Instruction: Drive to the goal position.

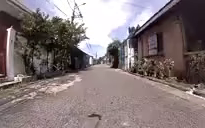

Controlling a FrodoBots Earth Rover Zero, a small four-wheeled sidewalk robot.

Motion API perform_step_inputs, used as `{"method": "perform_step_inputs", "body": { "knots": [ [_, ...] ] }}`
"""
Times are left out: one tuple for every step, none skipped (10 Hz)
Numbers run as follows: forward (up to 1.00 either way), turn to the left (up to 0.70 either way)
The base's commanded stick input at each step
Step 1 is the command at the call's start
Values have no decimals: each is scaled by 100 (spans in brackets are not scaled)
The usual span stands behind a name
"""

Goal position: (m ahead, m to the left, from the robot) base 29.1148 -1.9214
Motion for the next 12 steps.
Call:
{"method": "perform_step_inputs", "body": {
  "knots": [
    [70,0],
    [70,0],
    [70,0],
    [70,0],
    [70,0],
    [70,0],
    [70,0],
    [70,0],
    [70,0],
    [70,0],
    [70,0],
    [70,0]
  ]
}}
